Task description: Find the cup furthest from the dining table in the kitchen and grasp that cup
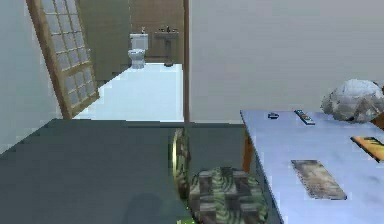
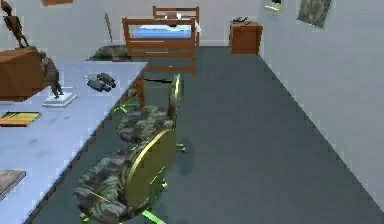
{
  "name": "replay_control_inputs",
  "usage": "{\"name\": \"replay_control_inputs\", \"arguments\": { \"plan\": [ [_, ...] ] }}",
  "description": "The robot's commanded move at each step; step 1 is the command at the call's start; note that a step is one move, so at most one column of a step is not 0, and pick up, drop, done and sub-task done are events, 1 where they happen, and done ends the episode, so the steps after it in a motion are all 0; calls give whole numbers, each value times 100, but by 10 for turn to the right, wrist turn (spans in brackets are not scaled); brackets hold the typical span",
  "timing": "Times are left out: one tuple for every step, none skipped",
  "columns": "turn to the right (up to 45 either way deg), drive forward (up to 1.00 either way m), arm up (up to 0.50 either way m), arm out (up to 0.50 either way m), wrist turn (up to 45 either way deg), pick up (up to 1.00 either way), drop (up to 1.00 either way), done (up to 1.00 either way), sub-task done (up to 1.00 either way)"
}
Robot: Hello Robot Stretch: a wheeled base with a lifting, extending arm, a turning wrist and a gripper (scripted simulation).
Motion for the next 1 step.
{"name": "replay_control_inputs", "arguments": {
  "plan": [
    [-450, 0, 0, 0, 0, 0, 0, 0, 0]
  ]
}}
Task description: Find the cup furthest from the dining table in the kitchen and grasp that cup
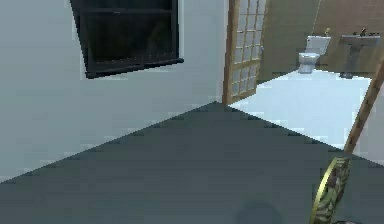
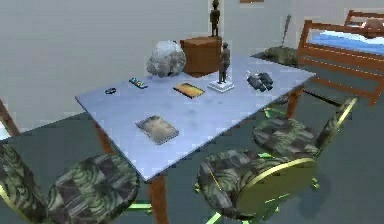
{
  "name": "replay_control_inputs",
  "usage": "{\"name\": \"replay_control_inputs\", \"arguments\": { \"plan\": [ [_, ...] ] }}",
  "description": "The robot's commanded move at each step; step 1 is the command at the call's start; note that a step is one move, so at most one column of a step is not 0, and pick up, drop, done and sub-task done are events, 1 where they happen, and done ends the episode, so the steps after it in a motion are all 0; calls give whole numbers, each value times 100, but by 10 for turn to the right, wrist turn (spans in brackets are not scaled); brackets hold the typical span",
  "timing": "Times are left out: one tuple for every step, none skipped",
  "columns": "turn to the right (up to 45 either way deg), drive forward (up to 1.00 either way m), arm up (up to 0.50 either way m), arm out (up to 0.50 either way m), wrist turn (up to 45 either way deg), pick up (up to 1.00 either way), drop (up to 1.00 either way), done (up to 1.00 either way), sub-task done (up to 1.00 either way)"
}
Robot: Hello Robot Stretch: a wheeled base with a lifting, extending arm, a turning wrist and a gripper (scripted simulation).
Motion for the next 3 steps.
{"name": "replay_control_inputs", "arguments": {
  "plan": [
    [0, 100, 0, 0, 0, 0, 0, 0, 0],
    [-390, 0, 0, 0, 0, 0, 0, 0, 0],
    [0, 5, 0, 0, 0, 0, 0, 0, 0]
  ]
}}
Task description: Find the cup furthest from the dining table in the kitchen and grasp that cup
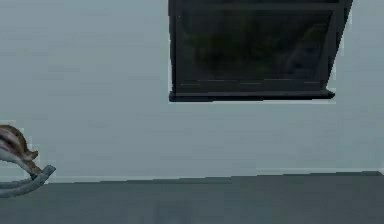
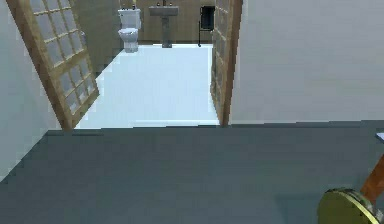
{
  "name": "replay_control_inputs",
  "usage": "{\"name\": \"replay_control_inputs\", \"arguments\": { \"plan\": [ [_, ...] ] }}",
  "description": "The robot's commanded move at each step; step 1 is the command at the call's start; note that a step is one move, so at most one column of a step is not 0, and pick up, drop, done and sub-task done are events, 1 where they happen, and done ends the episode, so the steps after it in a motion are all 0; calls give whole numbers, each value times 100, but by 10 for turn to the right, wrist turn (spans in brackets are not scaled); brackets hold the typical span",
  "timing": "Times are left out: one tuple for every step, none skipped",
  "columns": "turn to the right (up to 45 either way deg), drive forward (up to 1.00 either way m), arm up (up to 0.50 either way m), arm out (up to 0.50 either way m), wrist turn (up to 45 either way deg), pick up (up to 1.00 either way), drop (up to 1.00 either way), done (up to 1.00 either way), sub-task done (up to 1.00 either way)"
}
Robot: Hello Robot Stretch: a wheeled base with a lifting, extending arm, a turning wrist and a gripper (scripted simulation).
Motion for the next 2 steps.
{"name": "replay_control_inputs", "arguments": {
  "plan": [
    [450, 0, 0, 0, 0, 0, 0, 0, 0],
    [330, 0, 0, 0, 0, 0, 0, 0, 0]
  ]
}}
